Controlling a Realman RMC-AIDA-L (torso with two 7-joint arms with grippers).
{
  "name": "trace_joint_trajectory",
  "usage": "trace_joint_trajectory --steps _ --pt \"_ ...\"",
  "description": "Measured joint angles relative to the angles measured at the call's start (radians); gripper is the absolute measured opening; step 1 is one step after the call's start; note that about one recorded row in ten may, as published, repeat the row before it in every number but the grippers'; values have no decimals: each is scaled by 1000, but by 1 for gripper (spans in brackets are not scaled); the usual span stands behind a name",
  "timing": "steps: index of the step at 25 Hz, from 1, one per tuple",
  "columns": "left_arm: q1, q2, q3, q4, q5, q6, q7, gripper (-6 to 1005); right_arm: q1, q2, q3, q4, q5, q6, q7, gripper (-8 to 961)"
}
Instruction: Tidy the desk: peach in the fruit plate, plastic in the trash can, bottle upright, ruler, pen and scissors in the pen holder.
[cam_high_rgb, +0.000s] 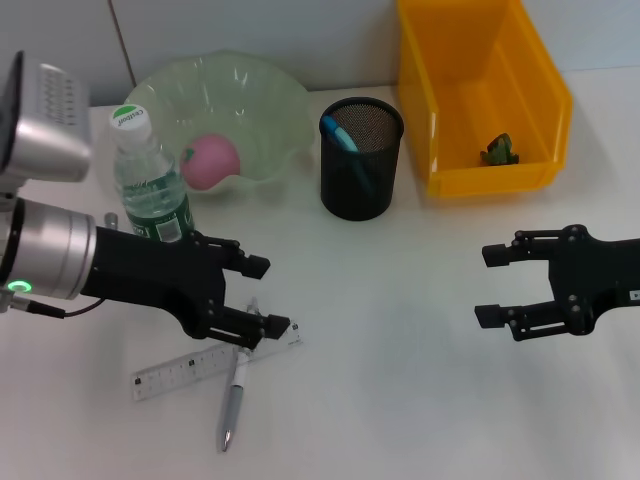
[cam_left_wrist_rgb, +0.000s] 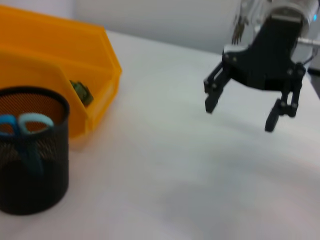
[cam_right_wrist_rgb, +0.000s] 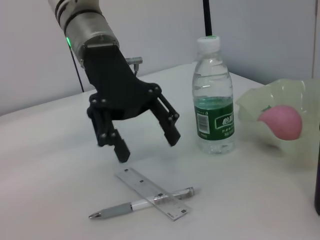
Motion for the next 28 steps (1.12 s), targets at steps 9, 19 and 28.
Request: trace_joint_trajectory --steps 9,19,28 --pt "-56 -5 213 99 90 -69 -181 745 2 1 -2 0 -13 -2 9 794" --pt "-118 -12 379 100 162 -164 -296 744 23 0 -4 -19 -81 -29 27 794" --pt "-128 -12 450 101 180 -208 -326 743 32 7 2 -24 -80 -48 29 794"
